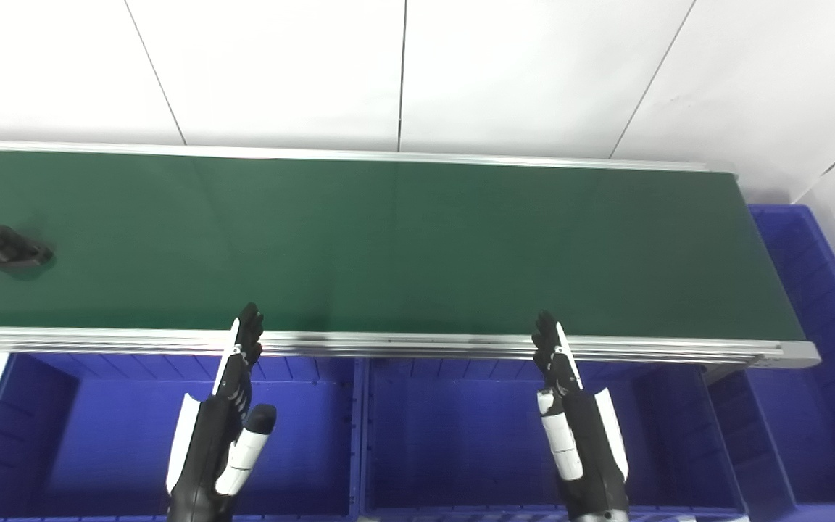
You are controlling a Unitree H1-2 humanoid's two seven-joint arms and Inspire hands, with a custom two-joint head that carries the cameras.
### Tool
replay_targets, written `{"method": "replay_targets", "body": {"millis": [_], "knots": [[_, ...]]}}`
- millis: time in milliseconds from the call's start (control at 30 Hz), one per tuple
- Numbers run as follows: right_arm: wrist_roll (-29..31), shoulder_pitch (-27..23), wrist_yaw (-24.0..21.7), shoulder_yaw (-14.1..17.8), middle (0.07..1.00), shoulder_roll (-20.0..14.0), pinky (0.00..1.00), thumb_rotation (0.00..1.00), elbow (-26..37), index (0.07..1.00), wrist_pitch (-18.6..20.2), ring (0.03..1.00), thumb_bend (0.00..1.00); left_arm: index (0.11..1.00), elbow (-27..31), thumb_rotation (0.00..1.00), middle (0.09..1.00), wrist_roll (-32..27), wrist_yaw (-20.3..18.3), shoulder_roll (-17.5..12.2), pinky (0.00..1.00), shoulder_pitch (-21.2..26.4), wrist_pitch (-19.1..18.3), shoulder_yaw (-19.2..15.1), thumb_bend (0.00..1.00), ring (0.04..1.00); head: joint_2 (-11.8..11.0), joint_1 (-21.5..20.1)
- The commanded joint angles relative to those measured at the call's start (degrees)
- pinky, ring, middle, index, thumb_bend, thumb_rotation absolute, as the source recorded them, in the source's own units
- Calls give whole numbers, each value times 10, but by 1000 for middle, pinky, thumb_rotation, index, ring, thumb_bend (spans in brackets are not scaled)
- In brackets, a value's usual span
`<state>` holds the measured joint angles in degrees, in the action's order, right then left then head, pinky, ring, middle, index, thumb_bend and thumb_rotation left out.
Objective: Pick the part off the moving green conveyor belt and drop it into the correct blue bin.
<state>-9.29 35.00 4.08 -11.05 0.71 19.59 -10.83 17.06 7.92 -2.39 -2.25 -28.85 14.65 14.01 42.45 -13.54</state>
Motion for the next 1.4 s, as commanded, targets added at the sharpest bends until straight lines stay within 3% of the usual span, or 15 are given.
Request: {"method": "replay_targets", "body": {"millis": [0,1367], "knots": [[4,2,-4,1,1000,0,986,977,7,1000,-19,998,731,1000,12,962,1000,3,1,5,1000,2,9,1,575,1000,-1,0],[2,-2,-3,1,1000,3,968,954,-3,1000,-21,992,727,1000,-3,942,1000,7,-4,-3,1000,12,16,2,572,1000,-4,1]]}}
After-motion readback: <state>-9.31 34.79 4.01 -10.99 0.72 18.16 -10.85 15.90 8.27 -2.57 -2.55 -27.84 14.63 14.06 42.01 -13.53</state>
